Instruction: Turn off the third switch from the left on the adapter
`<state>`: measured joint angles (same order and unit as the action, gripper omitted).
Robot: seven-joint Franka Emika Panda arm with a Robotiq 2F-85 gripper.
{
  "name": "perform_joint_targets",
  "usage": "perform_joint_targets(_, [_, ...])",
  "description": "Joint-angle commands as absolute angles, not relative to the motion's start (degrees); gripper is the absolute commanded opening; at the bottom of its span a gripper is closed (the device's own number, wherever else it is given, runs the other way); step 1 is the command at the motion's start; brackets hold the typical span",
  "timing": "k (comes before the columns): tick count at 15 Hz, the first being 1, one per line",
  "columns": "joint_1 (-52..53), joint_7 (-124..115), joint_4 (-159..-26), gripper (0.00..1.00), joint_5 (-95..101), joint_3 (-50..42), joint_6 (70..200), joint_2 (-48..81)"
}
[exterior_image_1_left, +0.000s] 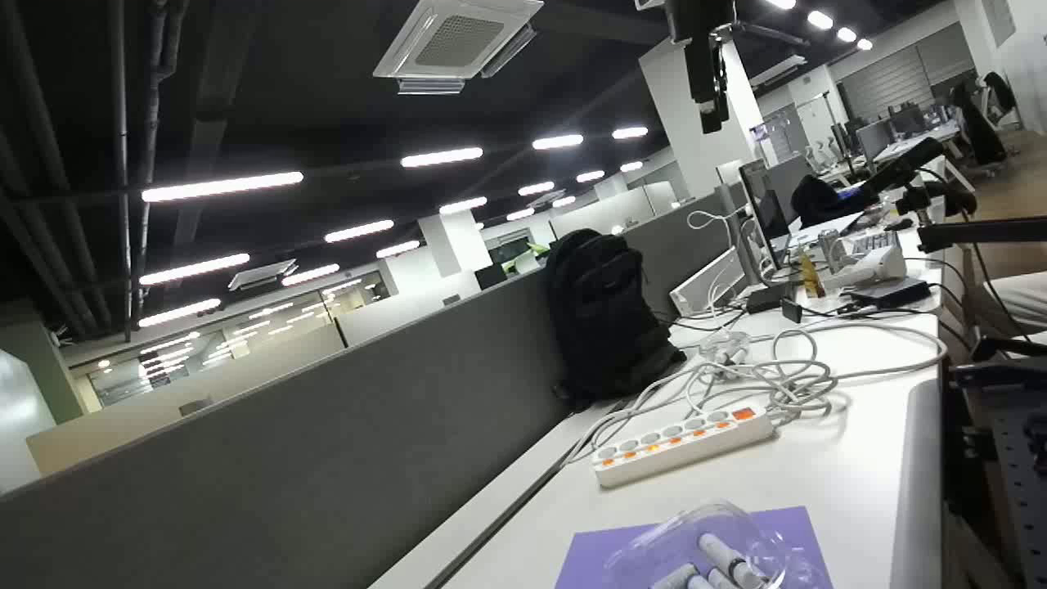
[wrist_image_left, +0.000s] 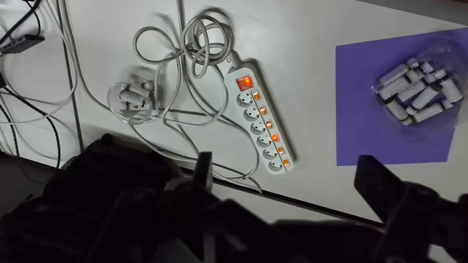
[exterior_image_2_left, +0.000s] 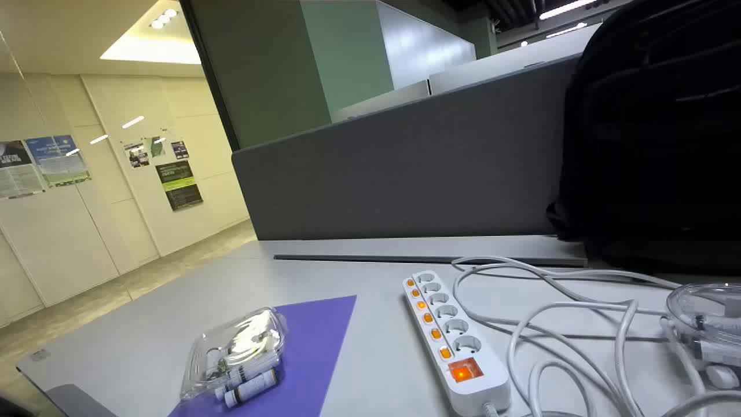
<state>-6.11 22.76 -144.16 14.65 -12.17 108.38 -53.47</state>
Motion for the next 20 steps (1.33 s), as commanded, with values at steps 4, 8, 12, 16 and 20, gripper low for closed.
perform_joint_targets(4, [-5.29, 22.22, -144.02, 1.0, 15.2, -12.65, 108.16, -53.63])
perform_joint_targets(8, [-5.29, 22.22, -144.02, 1.0, 15.2, -12.65, 108.16, -53.63])
perform_joint_targets(12, [-5.29, 22.22, -144.02, 1.0, 15.2, -12.65, 108.16, -53.63])
perform_joint_targets(16, [-5.6, 21.11, -144.13, 1.0, 15.24, -12.45, 109.57, -53.57])
perform_joint_targets(20, [-6.38, 17.75, -142.67, 1.0, 14.77, -13.39, 115.83, -47.9])
